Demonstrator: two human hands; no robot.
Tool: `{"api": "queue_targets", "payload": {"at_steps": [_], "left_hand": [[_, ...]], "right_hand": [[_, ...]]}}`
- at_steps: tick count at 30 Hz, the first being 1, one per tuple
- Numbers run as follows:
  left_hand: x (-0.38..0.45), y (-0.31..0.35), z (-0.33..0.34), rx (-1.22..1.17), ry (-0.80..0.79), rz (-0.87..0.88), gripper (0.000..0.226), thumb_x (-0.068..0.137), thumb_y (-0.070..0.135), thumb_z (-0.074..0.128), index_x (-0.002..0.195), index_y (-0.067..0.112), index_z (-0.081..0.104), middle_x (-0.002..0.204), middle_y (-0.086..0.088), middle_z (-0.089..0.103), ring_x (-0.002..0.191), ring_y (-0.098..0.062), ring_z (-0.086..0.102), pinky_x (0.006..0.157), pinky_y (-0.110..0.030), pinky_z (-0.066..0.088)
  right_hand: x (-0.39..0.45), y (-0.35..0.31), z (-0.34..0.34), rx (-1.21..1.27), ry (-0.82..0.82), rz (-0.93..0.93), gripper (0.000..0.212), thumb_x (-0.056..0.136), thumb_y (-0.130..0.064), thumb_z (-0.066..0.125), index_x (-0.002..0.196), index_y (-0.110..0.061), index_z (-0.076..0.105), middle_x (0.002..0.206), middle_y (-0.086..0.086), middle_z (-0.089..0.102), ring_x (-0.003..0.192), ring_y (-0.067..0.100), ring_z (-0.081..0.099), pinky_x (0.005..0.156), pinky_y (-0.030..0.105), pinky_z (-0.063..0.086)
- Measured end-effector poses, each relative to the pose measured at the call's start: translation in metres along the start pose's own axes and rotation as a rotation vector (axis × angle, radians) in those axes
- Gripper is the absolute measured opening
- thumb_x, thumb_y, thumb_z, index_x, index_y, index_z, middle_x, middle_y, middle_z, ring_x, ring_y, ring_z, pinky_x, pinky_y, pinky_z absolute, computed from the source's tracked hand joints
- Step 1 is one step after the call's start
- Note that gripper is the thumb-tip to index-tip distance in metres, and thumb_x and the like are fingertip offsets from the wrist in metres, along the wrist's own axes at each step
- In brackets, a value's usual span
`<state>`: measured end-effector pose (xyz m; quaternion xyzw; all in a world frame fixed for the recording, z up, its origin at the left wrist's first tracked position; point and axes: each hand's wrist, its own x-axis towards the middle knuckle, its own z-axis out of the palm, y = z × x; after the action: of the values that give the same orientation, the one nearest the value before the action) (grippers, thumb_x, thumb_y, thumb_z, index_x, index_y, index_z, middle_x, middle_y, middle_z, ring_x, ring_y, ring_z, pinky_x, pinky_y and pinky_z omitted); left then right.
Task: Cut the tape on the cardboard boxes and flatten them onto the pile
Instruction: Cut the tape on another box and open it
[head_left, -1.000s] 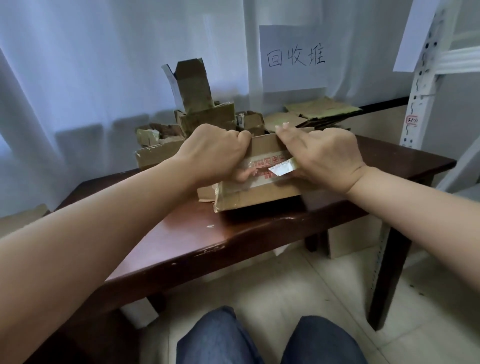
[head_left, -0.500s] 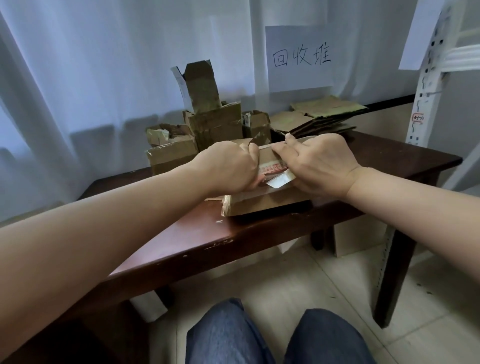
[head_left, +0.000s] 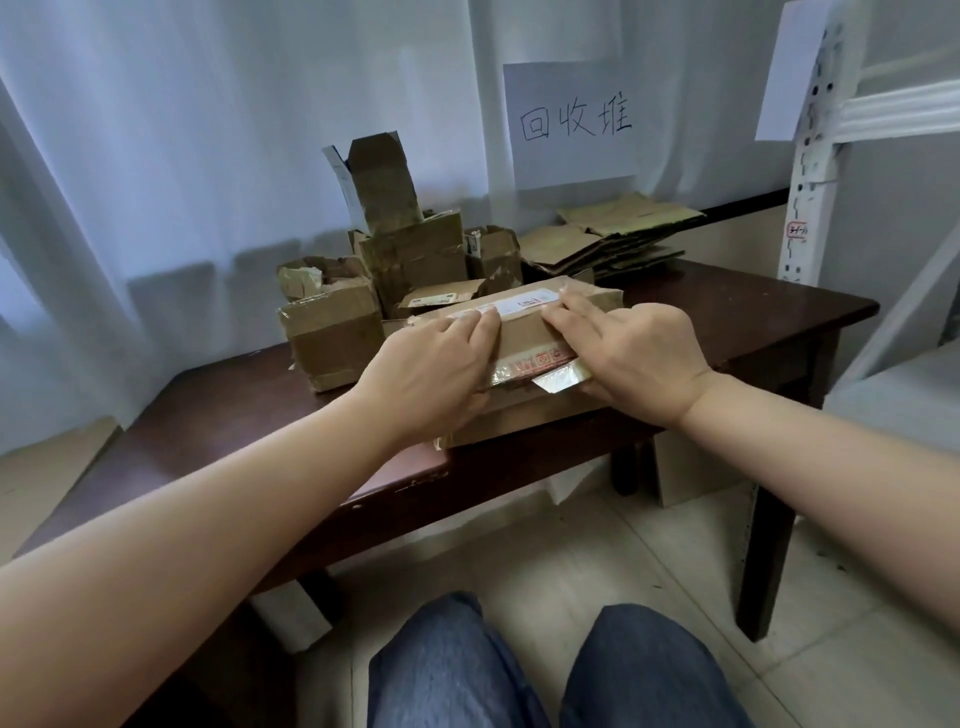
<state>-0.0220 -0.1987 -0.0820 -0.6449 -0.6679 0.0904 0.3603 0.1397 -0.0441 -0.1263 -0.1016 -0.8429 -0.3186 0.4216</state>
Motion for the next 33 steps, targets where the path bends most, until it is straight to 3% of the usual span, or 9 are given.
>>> {"api": "queue_targets", "payload": {"at_steps": [6,11,14,18,22,26,28,31,33], "left_hand": [[0.010,-0.003,-0.010,0.021,-0.024,-0.023,0.068,0.090,0.035,0.044,0.147,0.006,0.022,0.143,-0.007,0.046,0.117,-0.028,0.056,0.079,-0.037,0.047],[0.007,0.014,0.001,0.095,-0.111,-0.039,0.075,0.093,0.034,0.044,0.151,0.002,0.008,0.154,-0.014,0.028,0.135,-0.029,0.040,0.112,-0.050,0.027],[0.007,0.019,0.003,0.060,-0.128,-0.036,0.077,0.093,0.032,0.045,0.151,0.002,0.005,0.156,-0.016,0.025,0.136,-0.030,0.039,0.102,-0.038,0.039],[0.010,0.011,-0.007,0.073,-0.216,0.004,0.073,0.091,0.026,0.044,0.153,0.007,0.010,0.157,-0.012,0.026,0.127,-0.029,0.049,0.090,-0.037,0.045],[0.014,-0.013,-0.015,-0.183,-0.240,0.060,0.059,0.084,0.024,0.044,0.142,0.015,0.038,0.128,-0.009,0.059,0.103,-0.030,0.058,0.080,-0.035,0.045],[0.012,-0.040,-0.019,-0.787,-0.294,-0.052,0.026,0.091,0.008,0.054,0.114,0.019,0.055,0.104,0.005,0.064,0.094,-0.012,0.059,0.077,-0.024,0.040],[0.011,-0.046,-0.018,-0.903,-0.277,-0.080,0.017,0.093,0.009,0.058,0.091,0.025,0.060,0.080,0.012,0.060,0.075,-0.003,0.055,0.072,-0.021,0.040],[0.014,-0.047,-0.017,-0.952,-0.248,-0.116,0.022,0.094,0.016,0.059,0.076,0.028,0.060,0.066,0.012,0.056,0.064,0.000,0.051,0.065,-0.017,0.039],[0.014,-0.047,-0.011,-0.973,-0.201,-0.165,0.018,0.094,0.025,0.061,0.078,0.032,0.063,0.068,0.009,0.060,0.066,-0.003,0.055,0.067,-0.022,0.044]], "right_hand": [[-0.018,0.004,0.013,-0.057,0.030,0.283,0.049,0.081,-0.010,0.057,0.129,-0.004,0.056,0.133,0.018,0.057,0.041,0.022,0.052,0.041,0.023,0.030],[-0.024,0.003,0.020,-0.018,-0.099,0.287,0.067,0.067,-0.015,0.079,0.127,0.004,0.055,0.124,0.025,0.060,0.039,0.025,0.054,0.043,0.021,0.032],[-0.020,0.010,0.010,0.067,-0.150,0.237,0.074,0.060,-0.017,0.085,0.124,0.007,0.057,0.117,0.029,0.062,0.044,0.033,0.061,0.042,0.028,0.044],[-0.015,0.025,-0.009,0.132,-0.221,0.157,0.062,0.064,-0.019,0.077,0.122,-0.003,0.062,0.114,0.020,0.067,0.056,0.036,0.067,0.047,0.035,0.052],[-0.004,0.037,-0.023,0.220,-0.376,0.334,0.051,0.086,-0.020,0.061,0.136,-0.026,0.050,0.115,0.005,0.068,0.094,0.033,0.064,0.069,0.033,0.045],[0.000,0.041,-0.024,0.519,-0.288,0.624,0.019,0.089,-0.035,0.062,0.107,-0.030,0.064,0.104,-0.002,0.070,0.099,0.028,0.062,0.077,0.037,0.048],[-0.006,0.036,-0.020,0.556,-0.187,0.737,0.027,0.087,-0.044,0.064,0.109,-0.028,0.063,0.108,-0.003,0.069,0.102,0.026,0.062,0.081,0.041,0.050],[-0.017,0.022,-0.024,0.471,0.105,0.744,0.040,0.084,-0.042,0.069,0.109,-0.015,0.055,0.103,0.000,0.063,0.085,0.018,0.060,0.068,0.033,0.048],[-0.022,0.008,-0.024,0.437,0.131,0.541,0.026,0.087,-0.034,0.064,0.099,-0.013,0.055,0.093,0.004,0.057,0.068,0.018,0.054,0.055,0.028,0.041]]}}
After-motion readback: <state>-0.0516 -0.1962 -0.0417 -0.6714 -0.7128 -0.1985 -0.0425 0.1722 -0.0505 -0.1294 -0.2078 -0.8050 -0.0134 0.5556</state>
